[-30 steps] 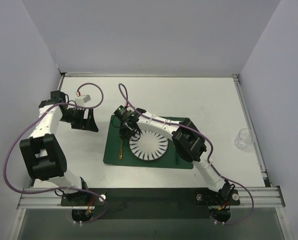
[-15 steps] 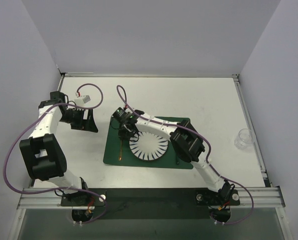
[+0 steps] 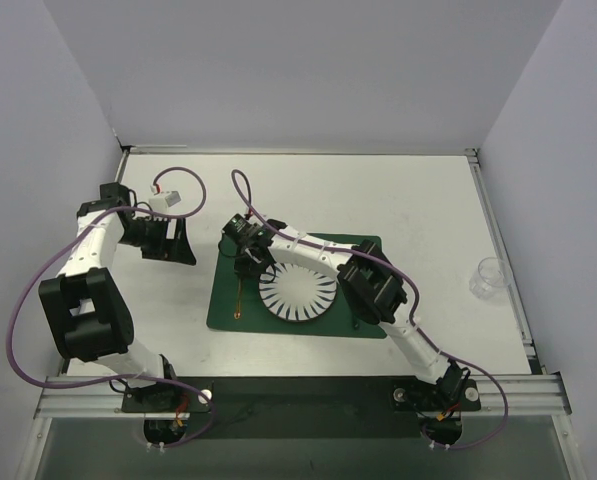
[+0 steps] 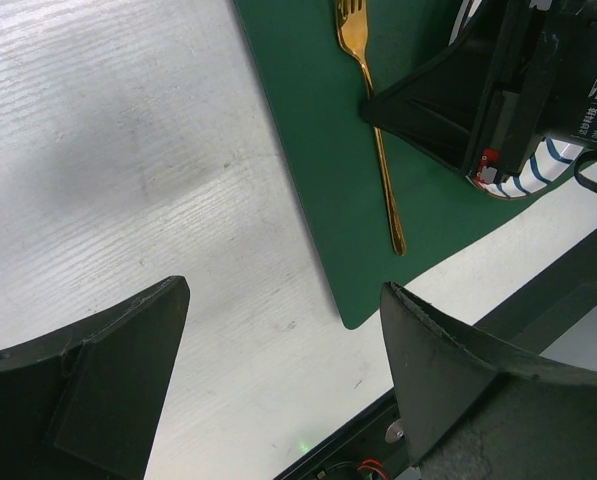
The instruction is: Set the dinner table for one person
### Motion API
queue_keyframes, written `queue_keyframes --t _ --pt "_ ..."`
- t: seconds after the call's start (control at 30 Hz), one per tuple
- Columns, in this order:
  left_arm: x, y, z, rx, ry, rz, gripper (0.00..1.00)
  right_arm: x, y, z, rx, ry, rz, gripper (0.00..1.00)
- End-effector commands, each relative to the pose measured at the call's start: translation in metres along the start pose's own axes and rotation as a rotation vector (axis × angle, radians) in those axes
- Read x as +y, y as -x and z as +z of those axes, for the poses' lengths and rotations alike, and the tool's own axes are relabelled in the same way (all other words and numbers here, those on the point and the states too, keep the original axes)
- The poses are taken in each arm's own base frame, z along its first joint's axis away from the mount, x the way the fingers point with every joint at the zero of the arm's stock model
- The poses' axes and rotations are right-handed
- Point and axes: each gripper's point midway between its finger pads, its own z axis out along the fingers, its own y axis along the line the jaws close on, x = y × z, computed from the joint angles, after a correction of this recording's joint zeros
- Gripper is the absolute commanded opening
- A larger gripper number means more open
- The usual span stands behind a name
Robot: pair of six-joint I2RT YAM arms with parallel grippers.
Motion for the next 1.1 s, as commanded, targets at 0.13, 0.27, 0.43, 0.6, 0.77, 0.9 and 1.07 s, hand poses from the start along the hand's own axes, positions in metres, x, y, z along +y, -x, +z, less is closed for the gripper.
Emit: queue_keyframes --t 0.13,0.27,0.43,0.6,0.77,0.9,1.07 --pt "-0.003 0.007 -0.003 -0.023 -0.029 0.019 0.88 -0.002 -0.002 -0.001 -0.008 -0.023 0.008 0.24" --pt "-0.004 0.007 -0.003 -0.021 -0.032 0.019 0.88 0.003 0.004 -0.009 -0.014 -0.004 0.015 0.33" --pt "-0.004 0.007 -0.004 -0.020 -0.031 0.024 0.88 0.014 0.031 -0.039 -0.080 0.050 -0.064 0.33" --pt "-0.003 0.006 -0.006 -0.019 -0.028 0.031 0.88 0.015 0.070 -0.116 -0.153 0.183 -0.241 0.37" --pt "-0.004 0.005 -0.006 -0.023 -0.038 0.029 0.88 -0.065 0.075 -0.175 -0.211 0.128 -0.193 0.41" --pt "-0.003 0.004 -0.004 -0.020 -0.044 0.030 0.88 -0.176 0.035 -0.171 -0.179 -0.073 -0.057 0.42" --pt "-0.003 0.007 -0.005 -0.020 -0.049 0.031 0.88 -0.259 -0.017 -0.172 -0.116 -0.245 0.121 0.41"
